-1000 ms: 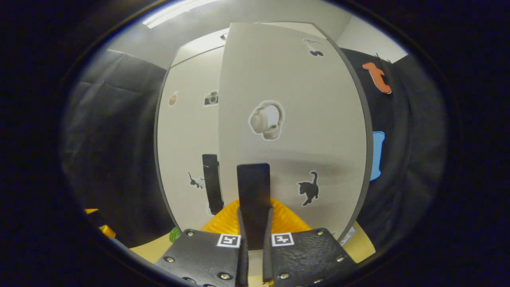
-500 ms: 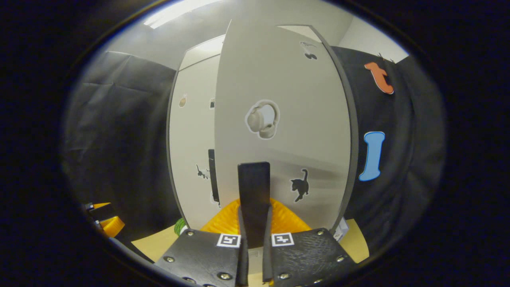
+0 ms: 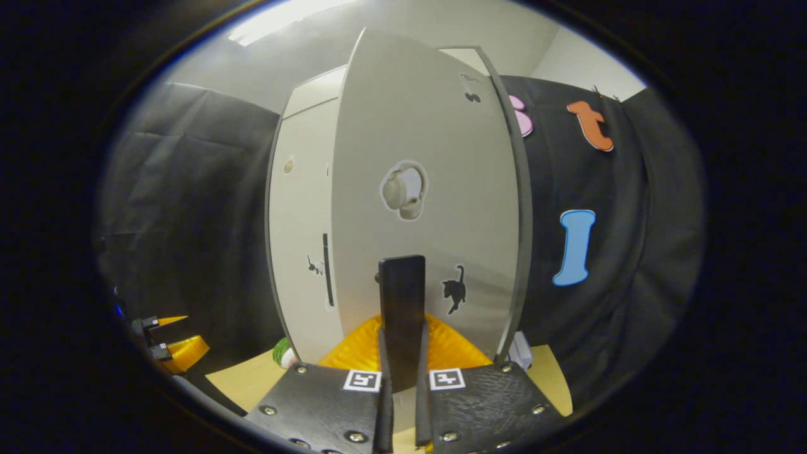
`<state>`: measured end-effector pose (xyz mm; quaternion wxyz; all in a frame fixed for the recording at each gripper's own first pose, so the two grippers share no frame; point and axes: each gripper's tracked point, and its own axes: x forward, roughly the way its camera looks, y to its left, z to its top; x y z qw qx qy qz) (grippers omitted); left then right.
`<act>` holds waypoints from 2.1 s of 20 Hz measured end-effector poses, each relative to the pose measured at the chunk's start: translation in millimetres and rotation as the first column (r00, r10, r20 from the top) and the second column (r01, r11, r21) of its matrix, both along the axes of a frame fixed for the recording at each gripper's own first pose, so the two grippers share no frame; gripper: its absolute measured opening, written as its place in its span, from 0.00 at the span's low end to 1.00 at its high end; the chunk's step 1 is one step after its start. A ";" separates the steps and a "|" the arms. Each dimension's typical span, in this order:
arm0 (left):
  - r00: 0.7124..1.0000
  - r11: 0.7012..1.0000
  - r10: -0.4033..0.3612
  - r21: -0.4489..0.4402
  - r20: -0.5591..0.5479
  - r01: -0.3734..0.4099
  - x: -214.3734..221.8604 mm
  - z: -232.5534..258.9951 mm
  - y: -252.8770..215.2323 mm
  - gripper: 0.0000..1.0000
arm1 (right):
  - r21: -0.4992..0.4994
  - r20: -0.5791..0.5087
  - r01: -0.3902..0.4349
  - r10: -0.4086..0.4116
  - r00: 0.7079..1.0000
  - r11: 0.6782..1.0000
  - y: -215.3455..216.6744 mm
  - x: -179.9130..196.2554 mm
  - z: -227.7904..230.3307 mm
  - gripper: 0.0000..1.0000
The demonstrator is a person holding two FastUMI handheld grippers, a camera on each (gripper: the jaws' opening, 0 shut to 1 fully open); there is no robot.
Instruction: Open the right door of the double-door shoe cabinet with the right hand, and open the left door with the left hand.
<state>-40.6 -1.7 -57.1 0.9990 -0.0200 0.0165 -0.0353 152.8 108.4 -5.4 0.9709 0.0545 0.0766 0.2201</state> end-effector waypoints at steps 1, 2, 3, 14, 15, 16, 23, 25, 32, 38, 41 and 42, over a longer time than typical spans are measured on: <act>1.000 1.000 -0.005 0.004 -0.001 0.005 -0.7 -0.8 -3.1 0.95 | 0.002 0.003 0.005 -0.005 1.000 1.000 -4.4 -1.2 0.6 0.14; 1.000 1.000 -0.010 0.006 -0.004 0.010 -0.5 -2.3 -6.5 0.95 | 0.001 0.003 0.009 -0.009 1.000 1.000 -7.8 -1.3 0.2 0.14; 1.000 1.000 -0.016 0.006 -0.008 0.016 -0.2 -3.0 -9.9 0.95 | 0.007 0.002 0.013 -0.013 1.000 1.000 -11.6 -3.2 0.4 0.14; 0.998 0.998 -0.058 0.013 -0.012 0.059 2.4 -11.8 -34.0 0.95 | 0.003 0.008 0.046 -0.046 0.999 0.999 -34.0 -6.1 -1.0 0.13; 0.998 0.998 -0.069 0.003 -0.016 0.069 3.1 -13.1 -37.0 0.96 | 0.004 0.008 0.047 -0.047 0.999 0.999 -37.3 -6.9 -0.8 0.13; 0.997 0.997 -0.072 -0.008 -0.026 0.072 3.8 -16.3 -39.0 0.96 | -0.002 0.010 0.048 -0.048 0.999 0.999 -40.4 -7.5 -1.4 0.13; 0.996 0.996 -0.089 -0.011 -0.022 0.089 5.5 -17.6 -49.8 0.96 | -0.069 0.044 0.172 -0.169 0.985 0.983 -93.0 0.4 -4.8 0.12; 0.996 0.996 -0.089 -0.008 -0.021 0.089 8.3 -18.8 -53.0 0.96 | -0.060 0.041 0.223 -0.221 0.974 0.973 -119.1 8.6 -7.4 0.05; 0.995 0.997 -0.080 0.002 -0.066 0.080 15.5 -31.1 -60.2 0.96 | 0.054 0.013 0.164 -0.165 0.986 0.985 -132.4 17.8 -13.3 0.05; 0.995 0.997 -0.066 0.022 -0.072 0.068 22.3 -30.4 -60.9 0.96 | 0.008 -0.006 0.165 -0.165 0.986 0.986 -125.0 16.5 -26.9 0.05; 0.996 0.998 -0.052 0.035 -0.067 0.055 29.5 -25.4 -58.7 0.96 | 0.008 0.007 0.185 -0.185 0.983 0.983 -130.1 13.8 -30.0 0.05; 0.997 0.998 -0.043 0.039 -0.069 0.046 33.4 -25.1 -55.8 0.95 | 0.004 0.012 0.215 -0.215 0.977 0.977 -135.0 16.8 -31.0 0.05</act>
